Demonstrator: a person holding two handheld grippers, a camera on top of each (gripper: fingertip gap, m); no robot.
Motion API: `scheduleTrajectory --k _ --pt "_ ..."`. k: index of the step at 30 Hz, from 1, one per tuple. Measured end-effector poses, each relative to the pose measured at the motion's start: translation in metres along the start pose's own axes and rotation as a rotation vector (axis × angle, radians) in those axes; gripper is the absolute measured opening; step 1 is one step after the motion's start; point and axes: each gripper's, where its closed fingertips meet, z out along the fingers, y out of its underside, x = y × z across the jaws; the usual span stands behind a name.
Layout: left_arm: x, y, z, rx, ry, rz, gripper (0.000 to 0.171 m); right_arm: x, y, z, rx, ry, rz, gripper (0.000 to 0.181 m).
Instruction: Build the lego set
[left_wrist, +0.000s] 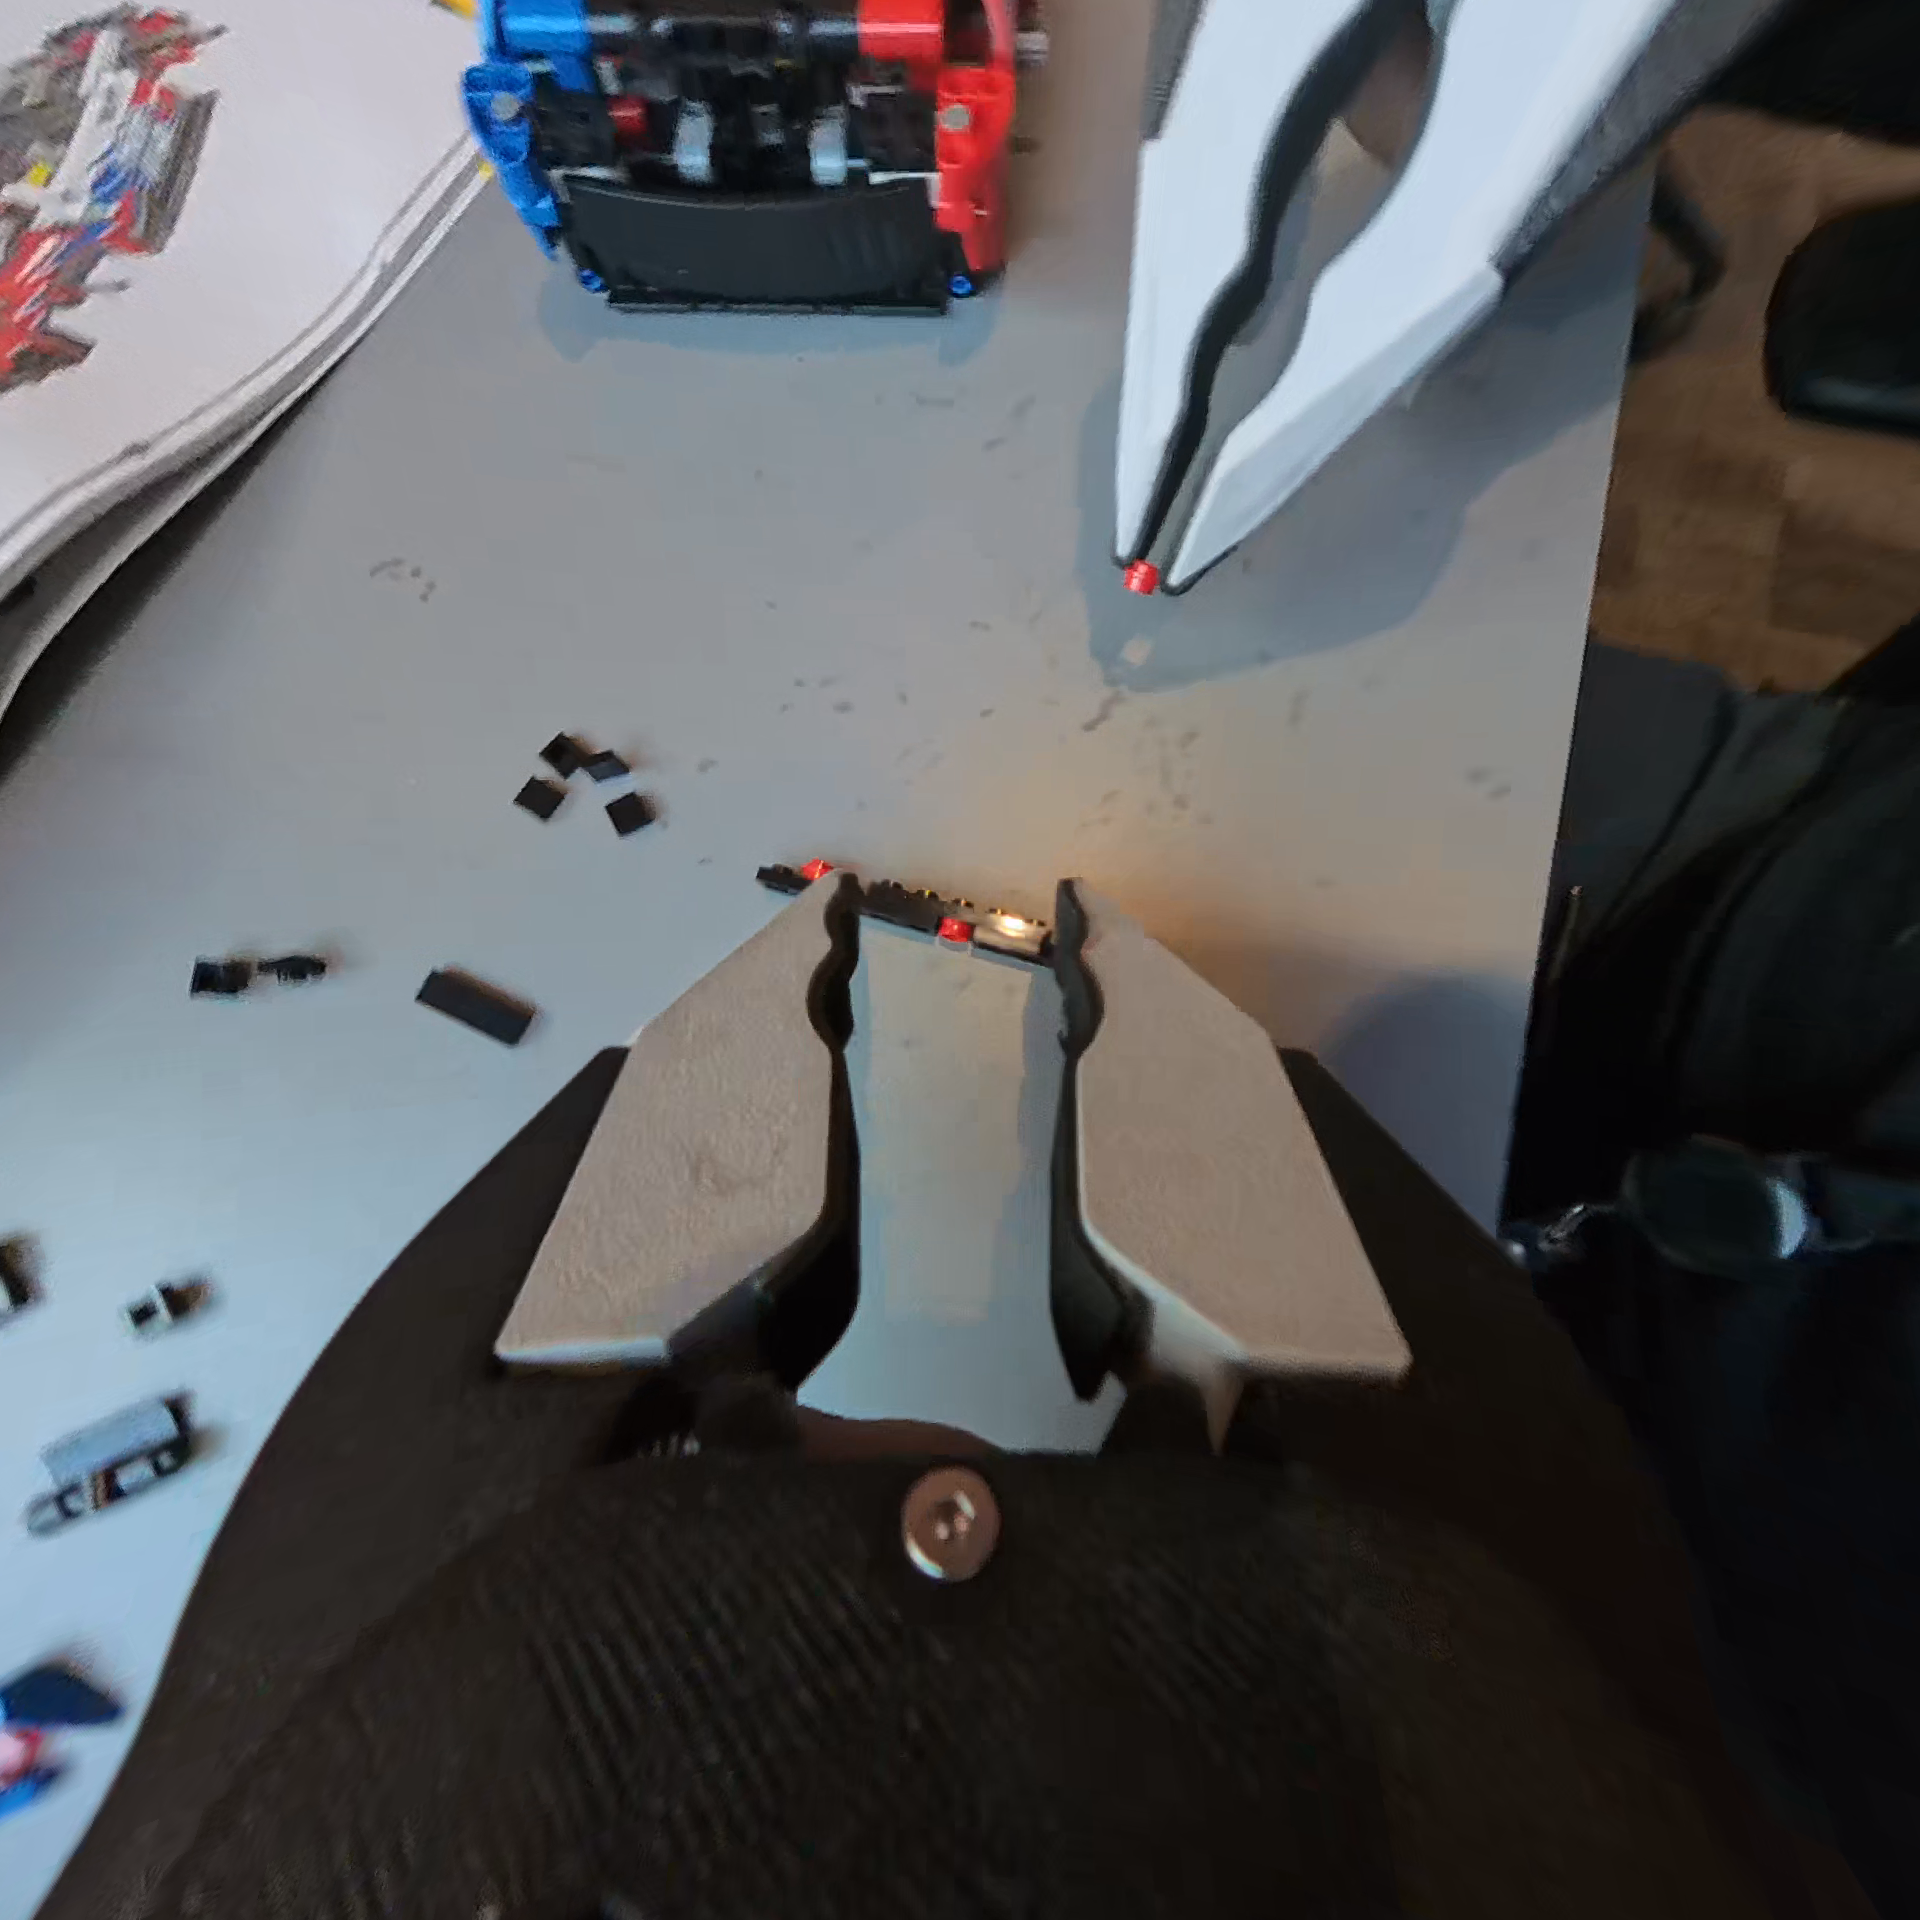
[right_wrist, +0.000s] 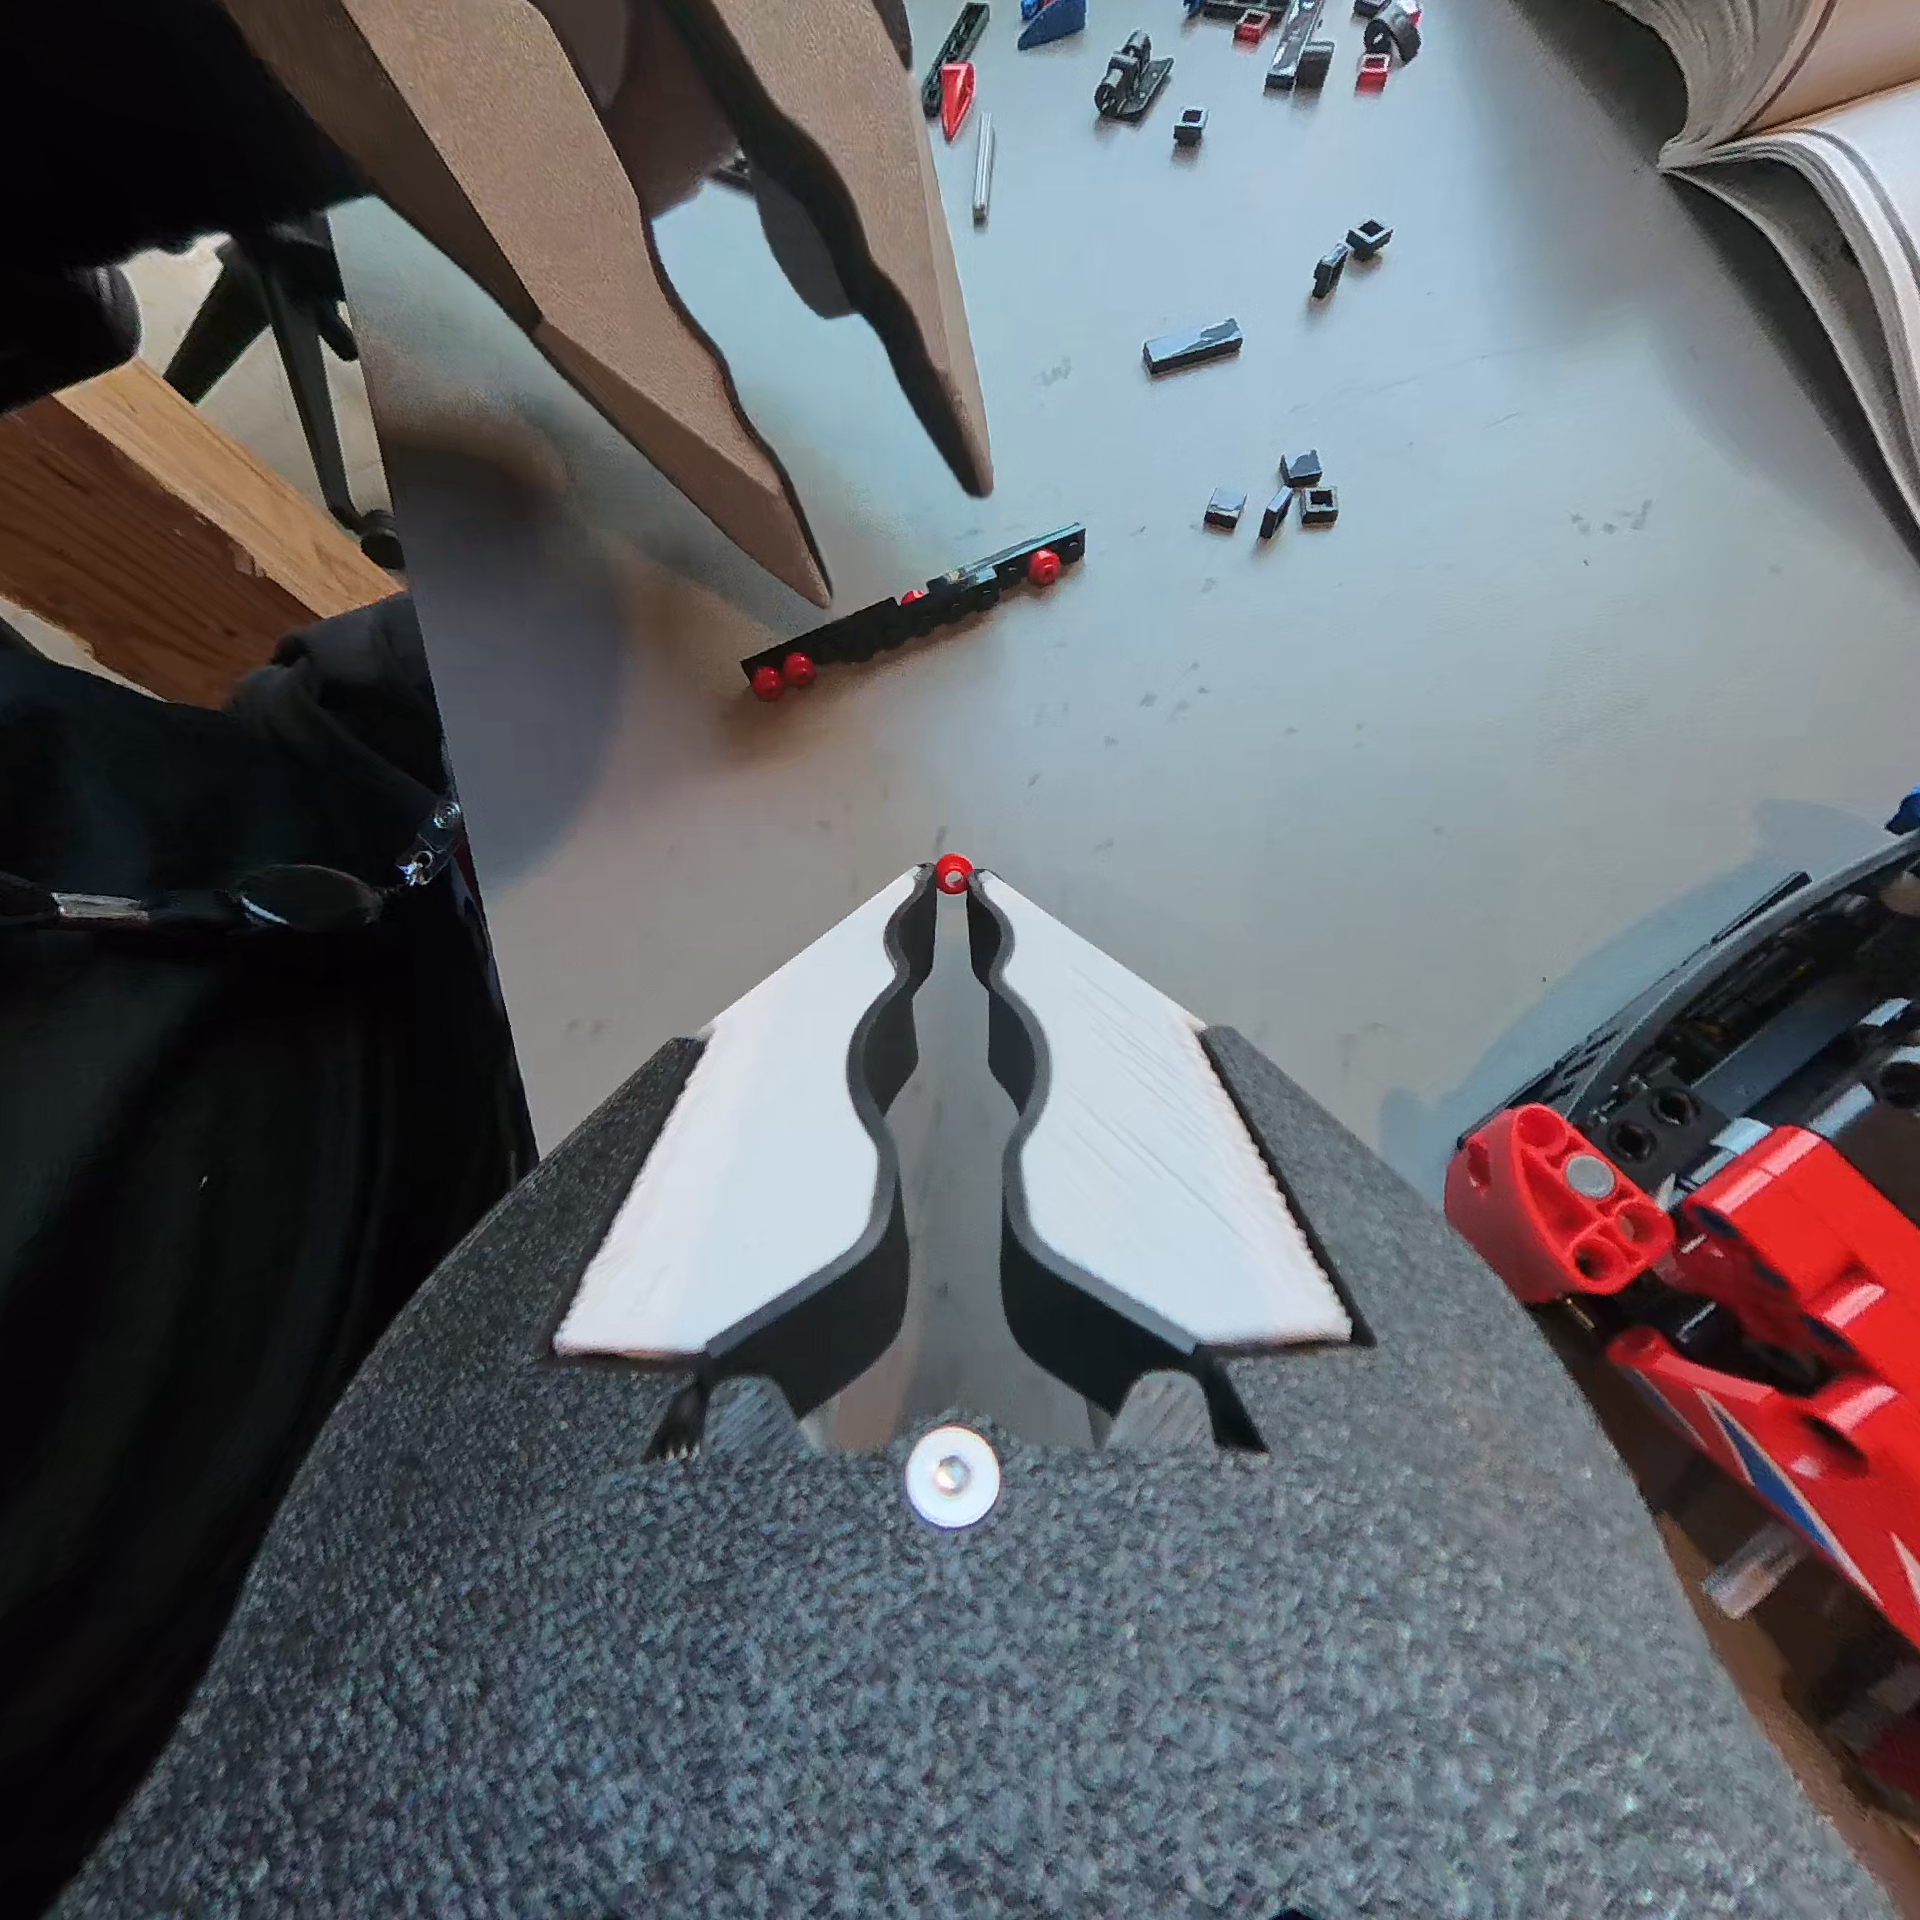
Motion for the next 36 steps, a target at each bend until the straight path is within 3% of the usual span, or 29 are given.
scheduleTrajectory --k 6,9,11,15,16,18,22,29,36 --pt "0.007 0.020 0.014 -0.102 -0.041 -0.126 0.043 -0.001 -0.004 0.003 0.011 -0.014 -0.011 0.005" --pt "0.005 0.021 0.013 -0.113 -0.052 -0.087 0.021 -0.006 -0.006 0.003 0.014 -0.025 -0.026 0.005" --pt "0.005 0.025 0.010 -0.126 -0.002 -0.055 0.008 -0.008 -0.006 0.003 0.012 -0.033 -0.030 0.005" --pt "0.009 0.039 -0.005 -0.131 0.200 0.070 0.007 -0.013 -0.007 0.003 0.025 -0.041 -0.045 0.005" --pt "-0.003 0.041 -0.008 -0.145 0.163 0.061 0.008 -0.015 -0.008 0.004 0.031 -0.042 -0.054 0.005" --pt "-0.012 0.038 -0.015 -0.150 0.143 0.032 0.033 -0.019 -0.008 0.008 0.028 -0.046 -0.079 0.005" --pt "-0.010 0.022 -0.020 -0.096 0.094 0.057 0.030 -0.024 -0.001 0.018 -0.007 -0.053 -0.109 0.005" --pt "-0.012 0.018 -0.008 -0.101 -0.081 0.294 0.015 -0.026 -0.003 0.020 -0.002 -0.071 -0.105 0.005" --pt "-0.010 0.017 -0.004 -0.112 -0.035 0.280 0.003 -0.024 -0.004 0.018 0.014 -0.076 -0.086 0.005"
